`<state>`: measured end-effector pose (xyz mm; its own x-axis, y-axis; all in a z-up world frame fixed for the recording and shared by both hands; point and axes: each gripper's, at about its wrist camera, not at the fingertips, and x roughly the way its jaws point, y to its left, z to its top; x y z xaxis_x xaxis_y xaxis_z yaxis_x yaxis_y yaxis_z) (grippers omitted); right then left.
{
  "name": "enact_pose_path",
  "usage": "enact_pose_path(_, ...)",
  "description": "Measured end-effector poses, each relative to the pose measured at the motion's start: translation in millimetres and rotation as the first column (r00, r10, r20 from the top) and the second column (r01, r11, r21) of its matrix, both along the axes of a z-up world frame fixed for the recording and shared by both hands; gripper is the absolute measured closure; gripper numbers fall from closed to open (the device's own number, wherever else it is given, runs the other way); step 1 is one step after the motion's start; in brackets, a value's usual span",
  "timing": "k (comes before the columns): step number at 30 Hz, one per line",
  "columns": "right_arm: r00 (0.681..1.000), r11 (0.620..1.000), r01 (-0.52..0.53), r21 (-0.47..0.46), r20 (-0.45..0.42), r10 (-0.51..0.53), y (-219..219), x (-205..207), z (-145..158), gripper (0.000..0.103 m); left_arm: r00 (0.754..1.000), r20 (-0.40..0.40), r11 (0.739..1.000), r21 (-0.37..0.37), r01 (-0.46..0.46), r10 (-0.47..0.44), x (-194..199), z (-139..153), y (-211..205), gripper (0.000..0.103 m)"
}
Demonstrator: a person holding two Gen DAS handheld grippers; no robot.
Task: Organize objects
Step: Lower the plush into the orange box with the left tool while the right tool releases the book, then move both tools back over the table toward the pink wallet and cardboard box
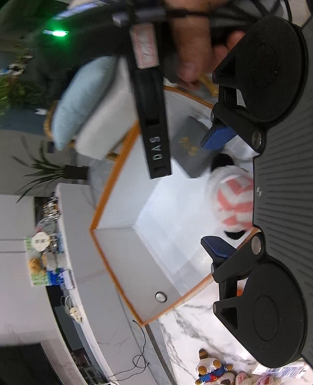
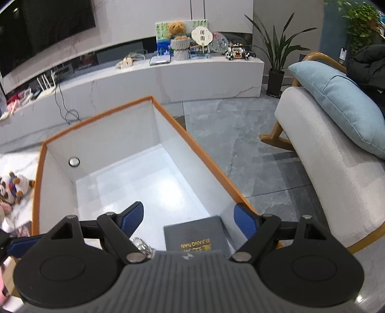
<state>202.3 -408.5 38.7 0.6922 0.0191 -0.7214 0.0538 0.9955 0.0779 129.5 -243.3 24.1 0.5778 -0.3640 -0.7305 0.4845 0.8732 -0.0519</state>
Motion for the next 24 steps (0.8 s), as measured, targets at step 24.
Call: enact_pose_path(24, 0.970, 0.984, -0.168, 0.066, 0.188, 0.153, 84, -16, 41, 0.020, 0.937, -0.010, 0.937, 0.009, -0.348, 0.349, -35, -4, 195, 0.010)
